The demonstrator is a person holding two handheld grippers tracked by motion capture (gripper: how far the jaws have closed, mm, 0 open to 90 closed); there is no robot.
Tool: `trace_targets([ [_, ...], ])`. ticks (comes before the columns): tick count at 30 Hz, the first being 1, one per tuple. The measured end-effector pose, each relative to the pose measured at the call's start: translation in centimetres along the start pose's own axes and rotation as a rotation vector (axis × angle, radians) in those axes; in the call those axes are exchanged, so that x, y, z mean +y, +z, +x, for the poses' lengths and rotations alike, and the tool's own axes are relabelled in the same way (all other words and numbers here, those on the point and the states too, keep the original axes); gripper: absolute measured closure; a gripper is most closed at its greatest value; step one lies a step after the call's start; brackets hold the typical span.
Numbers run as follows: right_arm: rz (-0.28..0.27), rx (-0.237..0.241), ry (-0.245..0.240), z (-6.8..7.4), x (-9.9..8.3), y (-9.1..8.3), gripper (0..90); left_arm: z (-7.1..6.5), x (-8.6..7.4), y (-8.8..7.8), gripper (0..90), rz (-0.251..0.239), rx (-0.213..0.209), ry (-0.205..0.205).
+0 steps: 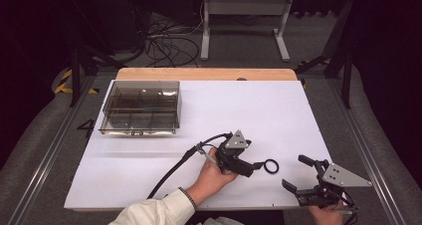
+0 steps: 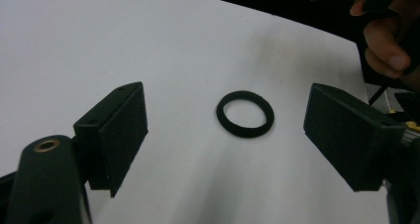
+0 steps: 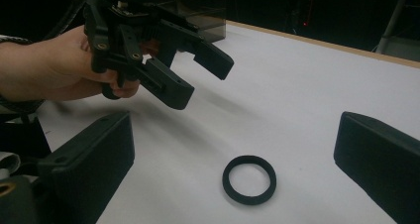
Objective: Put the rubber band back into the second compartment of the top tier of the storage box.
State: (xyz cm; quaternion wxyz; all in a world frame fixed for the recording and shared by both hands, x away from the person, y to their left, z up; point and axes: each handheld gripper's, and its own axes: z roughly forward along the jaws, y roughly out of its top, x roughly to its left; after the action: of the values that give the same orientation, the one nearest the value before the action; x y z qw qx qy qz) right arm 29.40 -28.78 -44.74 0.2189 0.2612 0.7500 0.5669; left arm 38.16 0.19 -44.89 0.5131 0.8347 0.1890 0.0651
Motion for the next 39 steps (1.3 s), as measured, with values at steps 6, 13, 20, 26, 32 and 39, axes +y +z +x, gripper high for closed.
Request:
trace_targets([
  [6,-0.004,0.001,0.003,0.0,0.0,0.0,3.0,-0.2,0.1,1.2,18.2,0.016,-0.006,-0.006],
  [13,-0.004,0.003,0.002,0.0,0.0,0.0,3.0,-0.2,0.1,2.0,18.4,0.025,-0.006,-0.011],
  [20,-0.004,0.003,0.003,0.0,-0.1,-0.1,3.0,-0.2,-0.1,3.0,18.7,0.048,-0.008,-0.015],
  [26,-0.008,0.005,0.010,-0.1,-0.1,-0.2,3.0,-0.2,-0.1,3.4,18.9,0.053,-0.007,-0.020],
  [32,-0.010,0.006,0.011,-0.1,-0.1,-0.2,3.0,-0.2,0.0,3.7,19.8,0.054,-0.006,-0.024],
  [39,-0.011,0.006,0.010,0.0,-0.1,-0.3,3.0,-0.3,0.2,4.0,23.4,0.088,0.007,-0.028],
])
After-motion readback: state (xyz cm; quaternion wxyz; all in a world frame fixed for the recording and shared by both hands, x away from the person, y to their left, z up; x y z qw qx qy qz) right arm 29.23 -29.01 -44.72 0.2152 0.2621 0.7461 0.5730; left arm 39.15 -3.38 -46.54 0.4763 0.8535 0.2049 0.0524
